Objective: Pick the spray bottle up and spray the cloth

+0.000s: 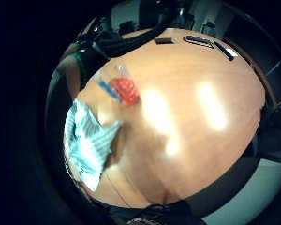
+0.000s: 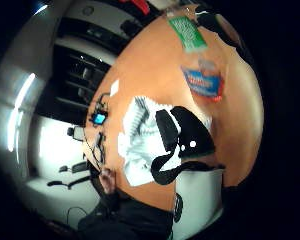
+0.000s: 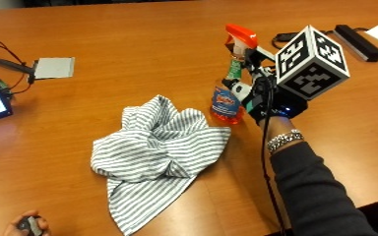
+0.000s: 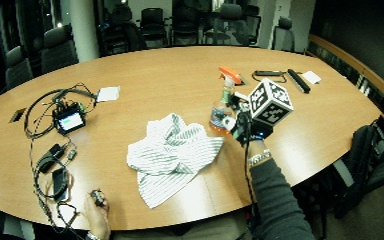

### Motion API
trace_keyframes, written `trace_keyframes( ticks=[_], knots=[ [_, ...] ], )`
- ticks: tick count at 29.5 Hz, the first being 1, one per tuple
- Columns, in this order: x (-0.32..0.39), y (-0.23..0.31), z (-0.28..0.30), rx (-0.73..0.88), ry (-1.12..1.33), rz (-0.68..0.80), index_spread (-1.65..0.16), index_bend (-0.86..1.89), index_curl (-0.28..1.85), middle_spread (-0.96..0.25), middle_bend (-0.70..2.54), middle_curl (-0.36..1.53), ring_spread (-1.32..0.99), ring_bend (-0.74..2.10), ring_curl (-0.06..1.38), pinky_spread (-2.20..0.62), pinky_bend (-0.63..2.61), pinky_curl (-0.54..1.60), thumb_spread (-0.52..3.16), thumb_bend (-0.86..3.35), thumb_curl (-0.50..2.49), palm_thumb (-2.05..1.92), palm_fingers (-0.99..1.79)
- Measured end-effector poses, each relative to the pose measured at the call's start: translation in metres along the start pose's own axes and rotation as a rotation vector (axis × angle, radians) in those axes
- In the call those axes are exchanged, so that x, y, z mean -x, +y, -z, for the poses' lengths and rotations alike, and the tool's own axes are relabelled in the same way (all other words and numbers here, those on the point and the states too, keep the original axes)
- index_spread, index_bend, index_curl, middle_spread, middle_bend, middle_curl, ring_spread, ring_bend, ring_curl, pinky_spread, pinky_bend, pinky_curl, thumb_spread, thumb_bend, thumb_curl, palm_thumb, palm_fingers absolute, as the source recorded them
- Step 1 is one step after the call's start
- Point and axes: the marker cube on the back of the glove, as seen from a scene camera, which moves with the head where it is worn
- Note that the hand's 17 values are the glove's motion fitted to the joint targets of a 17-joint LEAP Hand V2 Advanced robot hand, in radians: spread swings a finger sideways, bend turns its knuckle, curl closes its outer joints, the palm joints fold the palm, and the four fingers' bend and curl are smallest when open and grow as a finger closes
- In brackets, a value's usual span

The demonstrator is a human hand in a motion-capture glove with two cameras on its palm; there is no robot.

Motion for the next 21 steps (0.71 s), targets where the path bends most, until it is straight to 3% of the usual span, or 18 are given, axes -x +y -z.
trace_keyframes(
  ticks=[9,21],
  knots=[
    [-0.017,-0.043,0.001,-0.087,-0.272,-0.139,-0.29,0.05,0.22,-0.08,0.25,0.32,-0.07,0.50,0.33,0.14,0.41,0.34,1.07,0.02,0.27,0.68,0.71],
    [-0.026,-0.056,-0.023,0.107,-0.638,-0.223,-0.32,0.17,0.25,-0.17,0.35,0.38,-0.14,0.49,0.34,0.09,0.25,0.31,0.96,0.04,0.34,0.89,0.91]
  ],
)
